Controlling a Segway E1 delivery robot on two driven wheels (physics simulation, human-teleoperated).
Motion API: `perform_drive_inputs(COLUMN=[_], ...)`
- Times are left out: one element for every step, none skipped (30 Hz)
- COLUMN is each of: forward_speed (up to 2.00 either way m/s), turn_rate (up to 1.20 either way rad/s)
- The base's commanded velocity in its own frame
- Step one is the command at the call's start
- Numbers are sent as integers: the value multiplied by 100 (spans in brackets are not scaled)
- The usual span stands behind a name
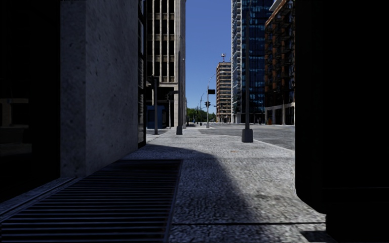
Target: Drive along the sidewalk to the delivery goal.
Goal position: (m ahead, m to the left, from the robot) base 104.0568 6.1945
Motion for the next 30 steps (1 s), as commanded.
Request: perform_drive_inputs(forward_speed=[137,134,134,133,133,133,133,133,133,133,132,132,132,132,132,132,132,132,132,132,132,132,132,132,132,132,132,132,132,132], turn_rate=[0,0,0,0,0,0,0,0,0,0,0,0,0,0,0,0,0,0,0,0,0,0,0,0,0,0,0,0,0,0])
